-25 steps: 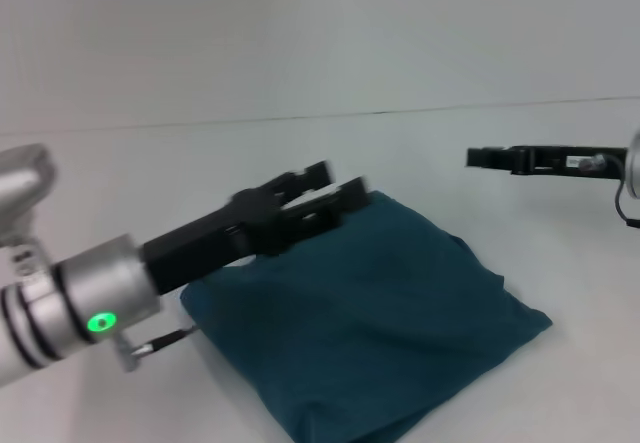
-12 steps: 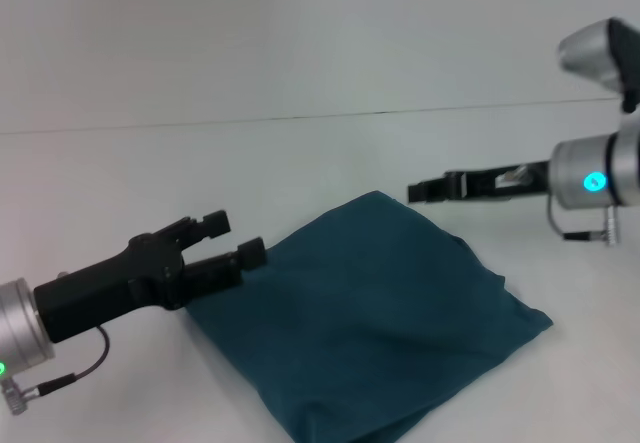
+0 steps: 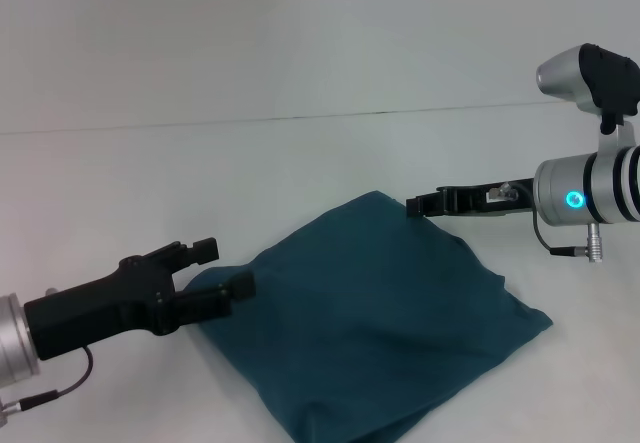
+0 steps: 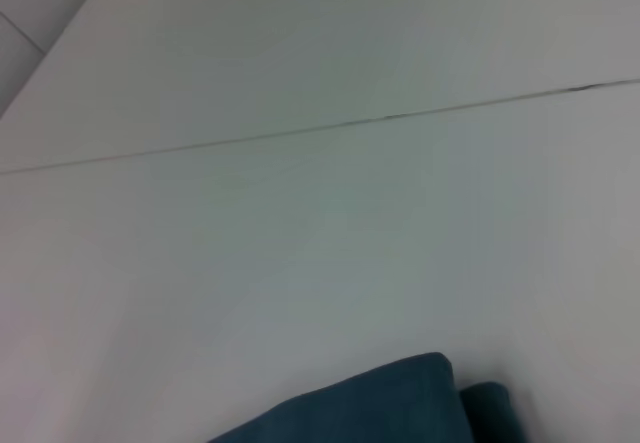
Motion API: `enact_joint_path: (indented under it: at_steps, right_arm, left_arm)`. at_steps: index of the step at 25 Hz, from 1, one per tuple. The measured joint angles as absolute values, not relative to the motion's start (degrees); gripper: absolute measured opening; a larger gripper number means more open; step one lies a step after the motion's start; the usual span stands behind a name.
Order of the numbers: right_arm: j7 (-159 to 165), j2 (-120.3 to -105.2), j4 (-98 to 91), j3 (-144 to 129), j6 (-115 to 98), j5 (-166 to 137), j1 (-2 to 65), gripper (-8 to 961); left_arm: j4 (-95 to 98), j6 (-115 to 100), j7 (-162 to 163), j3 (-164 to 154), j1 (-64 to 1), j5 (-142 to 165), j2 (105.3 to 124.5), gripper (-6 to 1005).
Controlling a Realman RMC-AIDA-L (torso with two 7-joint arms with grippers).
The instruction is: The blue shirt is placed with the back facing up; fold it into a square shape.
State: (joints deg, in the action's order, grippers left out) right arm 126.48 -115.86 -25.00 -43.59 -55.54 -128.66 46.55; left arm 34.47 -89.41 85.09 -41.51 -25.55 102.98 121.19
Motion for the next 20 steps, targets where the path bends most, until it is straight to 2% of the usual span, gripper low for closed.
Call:
enact_joint_path:
  at_steps: [10,20]
  right_arm:
    - [126.1,-116.04,-23.9,-44.0,-53.8,-128.7,47.1,337]
    - [125.7,-118.14,-23.5,-45.2,-50.1,-128.6,47.7,332]
  left_arm:
    - [34.5,-89.4,85.2,-41.4,-25.7,103.5,121.26,957]
    - [34.3,-89.4,85.2,-41.4,-25.7,103.6,121.38,957]
